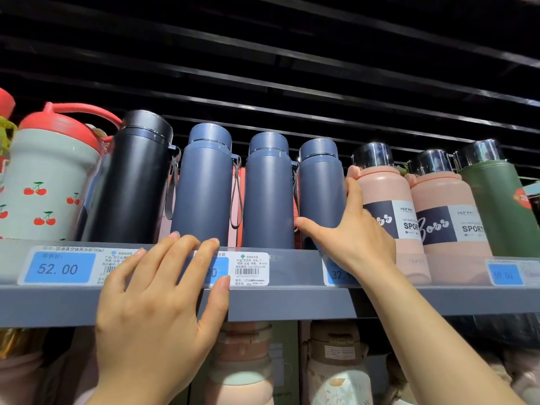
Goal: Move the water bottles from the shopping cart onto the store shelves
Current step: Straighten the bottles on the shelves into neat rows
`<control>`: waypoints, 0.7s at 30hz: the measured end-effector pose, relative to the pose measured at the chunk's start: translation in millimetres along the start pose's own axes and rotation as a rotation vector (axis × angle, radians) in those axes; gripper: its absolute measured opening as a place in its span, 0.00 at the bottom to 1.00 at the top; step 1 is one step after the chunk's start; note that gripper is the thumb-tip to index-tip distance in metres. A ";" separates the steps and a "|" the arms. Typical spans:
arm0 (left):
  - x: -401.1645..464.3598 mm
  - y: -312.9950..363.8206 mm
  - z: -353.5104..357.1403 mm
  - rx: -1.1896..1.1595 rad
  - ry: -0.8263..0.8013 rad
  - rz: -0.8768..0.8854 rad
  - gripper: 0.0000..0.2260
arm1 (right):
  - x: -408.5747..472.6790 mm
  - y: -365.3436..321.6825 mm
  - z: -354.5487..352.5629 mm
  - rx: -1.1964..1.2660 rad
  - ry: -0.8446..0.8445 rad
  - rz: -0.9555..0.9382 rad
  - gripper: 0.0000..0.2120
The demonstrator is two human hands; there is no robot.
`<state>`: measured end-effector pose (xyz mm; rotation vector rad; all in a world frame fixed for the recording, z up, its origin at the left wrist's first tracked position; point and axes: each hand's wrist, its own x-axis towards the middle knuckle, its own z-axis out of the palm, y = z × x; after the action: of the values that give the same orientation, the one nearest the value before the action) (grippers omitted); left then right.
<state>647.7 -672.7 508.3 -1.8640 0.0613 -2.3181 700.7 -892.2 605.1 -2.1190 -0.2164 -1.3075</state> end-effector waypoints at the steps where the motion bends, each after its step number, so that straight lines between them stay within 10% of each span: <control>1: 0.0 0.2 -0.1 -0.001 -0.004 0.000 0.21 | -0.4 0.2 -0.3 0.007 -0.007 -0.007 0.47; 21: 0.9 0.0 -3.8 -0.004 -0.048 -0.003 0.21 | -4.2 -0.3 3.3 0.033 0.083 -0.037 0.45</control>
<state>643.8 -673.2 508.4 -1.9218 0.0569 -2.2752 701.0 -889.3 600.6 -2.0372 -0.2419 -1.4011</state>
